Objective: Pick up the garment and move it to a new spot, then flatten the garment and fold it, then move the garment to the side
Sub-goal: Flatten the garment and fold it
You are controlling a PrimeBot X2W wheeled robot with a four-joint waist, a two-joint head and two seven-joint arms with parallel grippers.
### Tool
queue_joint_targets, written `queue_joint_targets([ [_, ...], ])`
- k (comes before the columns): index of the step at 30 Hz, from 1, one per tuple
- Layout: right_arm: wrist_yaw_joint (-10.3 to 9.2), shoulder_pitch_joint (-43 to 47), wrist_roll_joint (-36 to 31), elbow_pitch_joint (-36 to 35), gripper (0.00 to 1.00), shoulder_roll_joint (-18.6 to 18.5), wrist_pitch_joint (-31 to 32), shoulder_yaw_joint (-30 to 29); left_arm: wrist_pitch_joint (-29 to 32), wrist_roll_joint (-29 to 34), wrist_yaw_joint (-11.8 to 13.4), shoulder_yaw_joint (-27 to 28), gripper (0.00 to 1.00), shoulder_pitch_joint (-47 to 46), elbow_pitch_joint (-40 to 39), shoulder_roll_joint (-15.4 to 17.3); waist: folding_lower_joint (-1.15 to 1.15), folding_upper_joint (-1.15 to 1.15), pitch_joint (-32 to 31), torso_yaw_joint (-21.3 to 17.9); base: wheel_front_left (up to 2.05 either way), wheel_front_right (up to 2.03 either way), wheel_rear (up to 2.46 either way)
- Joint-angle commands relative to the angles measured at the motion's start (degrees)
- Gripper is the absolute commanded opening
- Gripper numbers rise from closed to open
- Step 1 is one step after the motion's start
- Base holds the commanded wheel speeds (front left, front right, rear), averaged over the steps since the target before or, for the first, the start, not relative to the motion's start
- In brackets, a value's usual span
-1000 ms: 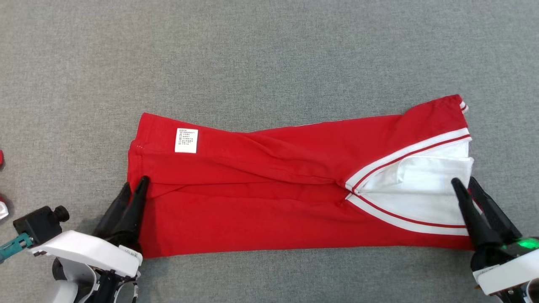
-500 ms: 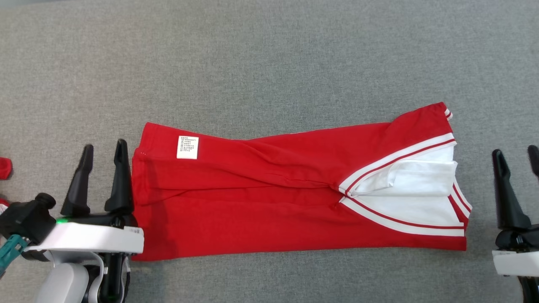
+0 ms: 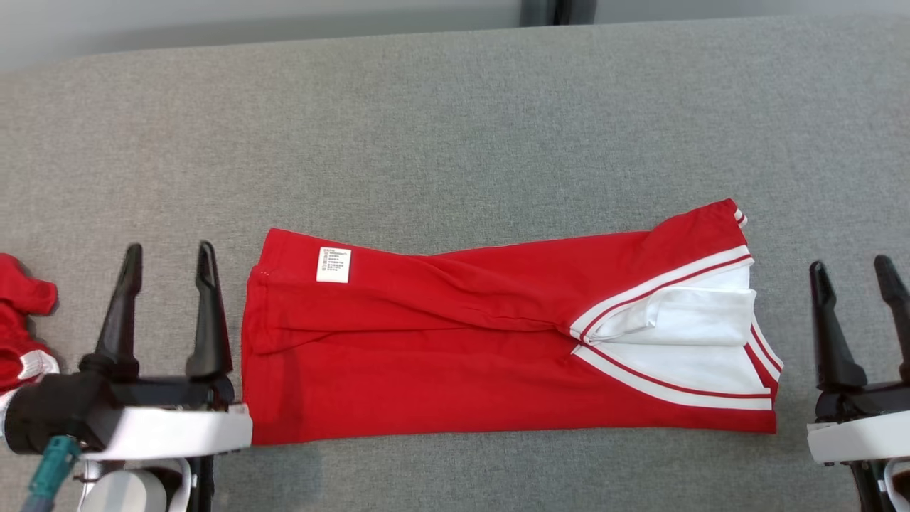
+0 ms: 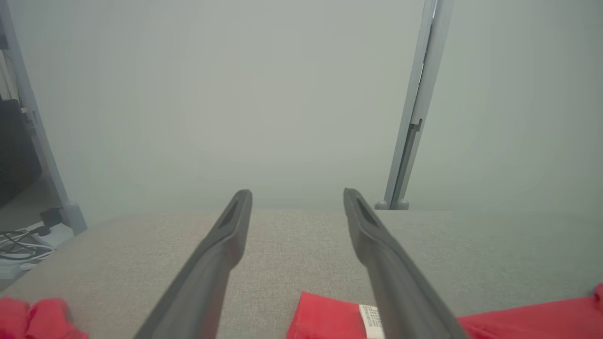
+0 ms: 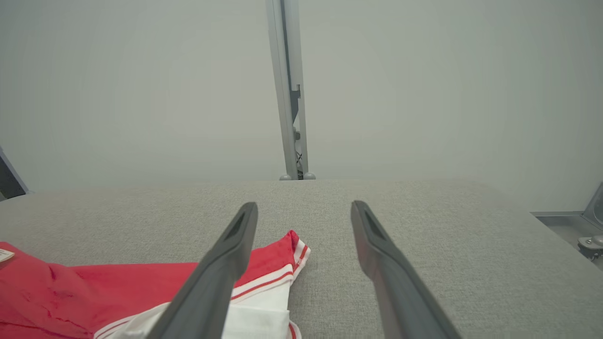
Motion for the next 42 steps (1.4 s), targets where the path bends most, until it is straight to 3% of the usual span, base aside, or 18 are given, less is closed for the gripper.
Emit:
queue_joint_targets([
  [1, -0.02, 0.40, -0.60, 0.98, 1.00, 0.20, 0.56, -0.36, -0.09, 1.43, -0.65, 0.02, 1.00, 1.15, 0.81, -0.04, 0.00, 0.00, -0.67, 0.38, 0.00, 0.00, 0.00],
  [15, -0.02, 0.01, -0.91, 3.57, 1.00, 0.85, 1.25, -0.09, -0.09, 3.39, -2.46, -0.80, 1.00, 1.33, 3.42, -0.83, 0.00, 0.00, -1.54, 1.65, 0.00, 0.00, 0.00],
  [20, -0.02, -1.66, -0.72, 5.73, 1.00, -0.79, 2.40, -0.50, -0.10, 3.49, -2.69, -0.94, 1.00, 0.77, 3.64, -0.84, 0.00, 0.00, -0.87, 1.89, 0.00, 0.00, 0.00],
  [30, -0.03, -4.83, 3.57, 19.33, 1.00, -3.83, 3.77, 6.69, -0.10, 3.63, -3.39, -2.44, 1.00, -1.47, 4.47, -2.24, 0.00, 0.00, 0.70, 4.44, 0.00, 0.00, 0.00],
  [36, -0.03, -7.47, 7.97, 29.36, 1.00, -3.65, 2.73, 9.73, -0.10, 3.95, -3.79, -2.32, 1.00, -1.74, 4.77, -2.85, 0.00, 0.00, 1.19, 4.74, 0.00, 0.00, 0.00],
  [39, 0.07, -7.95, 10.67, 31.87, 1.00, -3.71, 5.32, 15.11, -0.10, 4.08, -3.94, -2.31, 1.00, -1.89, 4.81, -2.96, 0.00, 0.00, 1.22, 4.68, 0.00, 0.00, 0.00],
  [40, 0.07, -8.10, 12.24, 32.15, 0.76, -3.57, 5.65, 16.73, -0.10, 4.05, -3.98, -2.24, 1.00, -1.87, 4.84, -2.94, 0.00, 0.00, 1.22, 4.61, 0.00, 0.00, 0.00],
  [42, 0.21, -8.43, 14.16, 32.41, 0.09, -4.52, 5.40, 19.12, -0.10, 4.09, -3.99, -2.19, 1.00, -1.93, 4.82, -2.95, 0.00, 0.00, 1.22, 4.46, 0.00, 0.00, 0.00],
])
